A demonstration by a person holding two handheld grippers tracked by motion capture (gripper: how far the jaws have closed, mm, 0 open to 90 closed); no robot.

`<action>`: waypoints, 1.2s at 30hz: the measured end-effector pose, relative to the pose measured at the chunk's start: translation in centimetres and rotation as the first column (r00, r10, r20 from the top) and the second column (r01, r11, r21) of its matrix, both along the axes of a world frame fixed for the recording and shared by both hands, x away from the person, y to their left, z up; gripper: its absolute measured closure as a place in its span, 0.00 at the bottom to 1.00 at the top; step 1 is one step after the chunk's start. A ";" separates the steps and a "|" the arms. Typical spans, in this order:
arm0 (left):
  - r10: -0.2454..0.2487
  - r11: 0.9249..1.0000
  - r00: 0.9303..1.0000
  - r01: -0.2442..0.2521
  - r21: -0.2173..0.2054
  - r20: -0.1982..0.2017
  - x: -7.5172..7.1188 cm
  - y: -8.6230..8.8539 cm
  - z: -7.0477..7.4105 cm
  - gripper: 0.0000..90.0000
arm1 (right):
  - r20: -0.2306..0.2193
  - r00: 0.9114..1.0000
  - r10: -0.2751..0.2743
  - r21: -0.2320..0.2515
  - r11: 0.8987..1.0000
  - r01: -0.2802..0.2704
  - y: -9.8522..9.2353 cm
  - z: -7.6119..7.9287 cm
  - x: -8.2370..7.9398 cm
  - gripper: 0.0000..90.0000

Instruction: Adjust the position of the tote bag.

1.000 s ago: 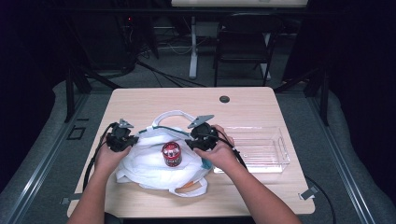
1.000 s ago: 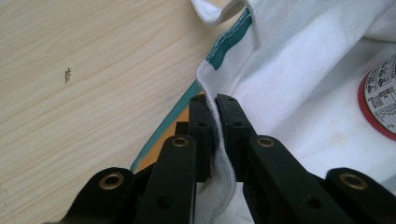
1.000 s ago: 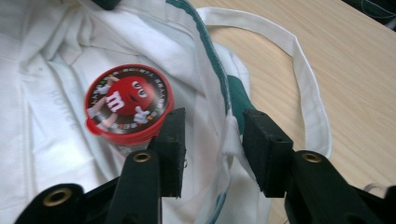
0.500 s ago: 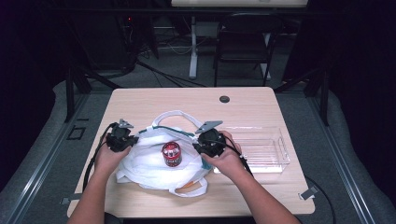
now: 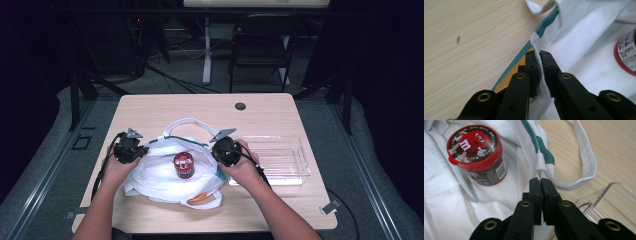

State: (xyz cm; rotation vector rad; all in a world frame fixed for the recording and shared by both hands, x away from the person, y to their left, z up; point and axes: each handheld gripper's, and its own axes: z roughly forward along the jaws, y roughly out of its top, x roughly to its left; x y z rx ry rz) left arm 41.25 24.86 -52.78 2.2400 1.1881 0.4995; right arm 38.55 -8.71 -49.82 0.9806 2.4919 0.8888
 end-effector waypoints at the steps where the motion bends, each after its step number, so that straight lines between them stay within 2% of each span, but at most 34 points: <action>1: 0.000 1.000 1.000 0.000 0.000 -0.001 0.0 0.0 0.0 0.95 | -0.002 1.000 0.001 -0.004 1.000 -0.001 0.0 0.0 0.1 0.98; 7: -0.007 1.000 1.000 0.007 0.002 -0.005 0.0 0.0 -0.2 0.94 | -0.018 1.000 -0.007 -0.032 0.999 0.007 0.2 -0.3 0.5 0.98; 16: -0.007 1.000 1.000 0.007 -0.016 0.000 -0.2 0.2 0.0 0.91 | -0.002 1.000 -0.008 -0.035 0.999 0.007 0.2 -0.4 0.2 0.97; 21: -0.003 0.999 1.000 0.003 -0.044 0.002 -0.5 0.5 0.4 0.85 | 0.000 1.000 -0.011 -0.026 1.000 0.011 0.1 -0.4 0.1 0.97; 22: 0.002 0.999 1.000 -0.001 -0.050 0.004 -0.6 0.6 0.5 0.83 | 0.004 1.000 -0.015 -0.010 1.000 0.015 0.1 -0.5 0.0 0.97; 25: 0.005 0.997 1.000 -0.005 -0.072 -0.001 -0.9 0.7 0.9 0.79 | 0.002 1.000 -0.014 -0.014 1.000 0.014 0.0 -0.5 0.0 0.97; 29: 0.017 0.995 1.000 -0.015 -0.094 0.023 -1.4 0.9 1.6 0.72 | 0.016 1.000 -0.014 -0.010 1.000 0.014 -0.1 -0.5 -0.3 0.97; 36: 0.031 0.987 0.998 -0.022 -0.160 0.055 -2.4 1.5 2.8 0.62 | 0.023 1.000 -0.016 0.004 1.000 0.016 -0.1 -0.7 -0.4 0.95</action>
